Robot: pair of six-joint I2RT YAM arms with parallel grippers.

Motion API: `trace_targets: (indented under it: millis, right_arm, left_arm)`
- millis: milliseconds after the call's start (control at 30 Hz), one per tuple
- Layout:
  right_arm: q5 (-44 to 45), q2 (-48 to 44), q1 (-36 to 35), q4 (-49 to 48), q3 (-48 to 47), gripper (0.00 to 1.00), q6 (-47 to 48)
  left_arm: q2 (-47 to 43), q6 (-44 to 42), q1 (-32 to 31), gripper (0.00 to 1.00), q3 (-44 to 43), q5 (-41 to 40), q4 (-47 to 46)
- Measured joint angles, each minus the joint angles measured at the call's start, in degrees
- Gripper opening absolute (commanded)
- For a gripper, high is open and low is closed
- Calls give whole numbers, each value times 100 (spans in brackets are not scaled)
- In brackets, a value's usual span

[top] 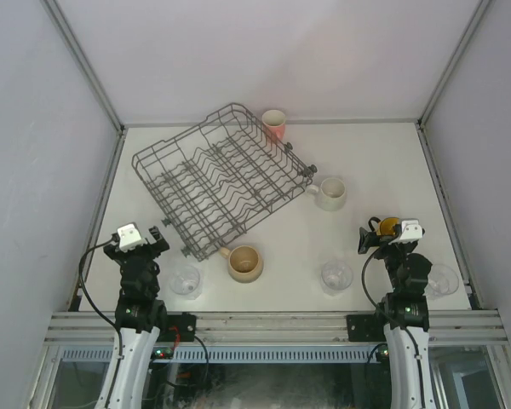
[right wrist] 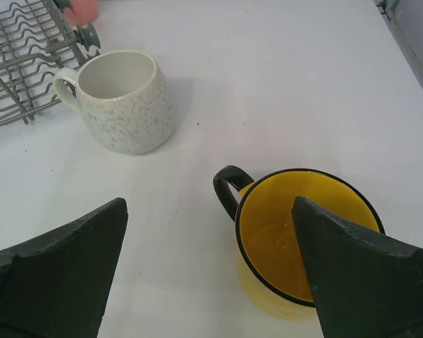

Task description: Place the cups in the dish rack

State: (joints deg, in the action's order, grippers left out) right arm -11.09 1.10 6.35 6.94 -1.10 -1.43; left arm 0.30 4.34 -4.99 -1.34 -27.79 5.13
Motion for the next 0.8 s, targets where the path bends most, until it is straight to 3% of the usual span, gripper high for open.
trace_targets:
  millis: [567, 800]
  right_arm:
    - [157, -52, 0, 85, -33, 100, -24]
    - [48, 271, -55, 940, -1143, 100, -409]
  left_arm:
    - [0, 0, 0, 100, 0, 0, 0]
    - [0, 0, 0, 100, 0, 0, 0]
